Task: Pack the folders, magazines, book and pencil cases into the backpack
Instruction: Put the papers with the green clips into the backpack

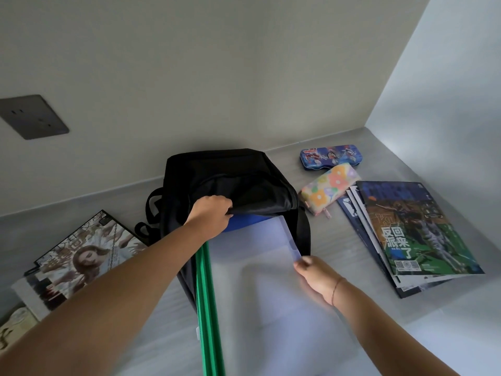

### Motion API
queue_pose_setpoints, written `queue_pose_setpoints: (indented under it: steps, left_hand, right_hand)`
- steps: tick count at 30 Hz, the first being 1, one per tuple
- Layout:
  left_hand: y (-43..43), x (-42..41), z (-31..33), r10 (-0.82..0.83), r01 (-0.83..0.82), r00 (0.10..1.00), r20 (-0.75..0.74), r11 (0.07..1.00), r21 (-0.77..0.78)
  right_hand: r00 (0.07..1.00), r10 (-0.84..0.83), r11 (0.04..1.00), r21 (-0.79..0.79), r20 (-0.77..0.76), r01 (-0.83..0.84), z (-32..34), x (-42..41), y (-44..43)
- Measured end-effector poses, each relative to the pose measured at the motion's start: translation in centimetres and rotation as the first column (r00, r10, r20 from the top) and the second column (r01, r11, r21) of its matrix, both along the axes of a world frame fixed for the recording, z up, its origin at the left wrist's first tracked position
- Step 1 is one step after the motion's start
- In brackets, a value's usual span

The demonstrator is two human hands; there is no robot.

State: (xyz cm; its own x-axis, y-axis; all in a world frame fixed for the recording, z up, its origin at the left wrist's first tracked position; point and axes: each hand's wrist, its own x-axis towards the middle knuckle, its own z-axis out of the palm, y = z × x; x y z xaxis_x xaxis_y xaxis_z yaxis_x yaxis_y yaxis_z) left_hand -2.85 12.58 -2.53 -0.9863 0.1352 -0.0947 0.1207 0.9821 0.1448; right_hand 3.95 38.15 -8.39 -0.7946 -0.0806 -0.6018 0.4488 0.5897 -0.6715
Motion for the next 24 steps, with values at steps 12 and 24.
queue_pose_setpoints:
  steps: [12,24]
  left_hand:
    - [0.2,0.1,0.4,-0.017,0.017,1.000,-0.009,0.999,0.036]
    - [-0.7,0.6,-1.0,-0.004,0.006,1.000,-0.016,0.997,0.083]
  right_hand:
    - [0.999,-0.018,0.996,0.091,-0.051,0.022,0.9,-4.9,-2.9]
    - [0.936,-0.285,0.879,-0.333,0.209,0.342,5.3,3.8,0.7]
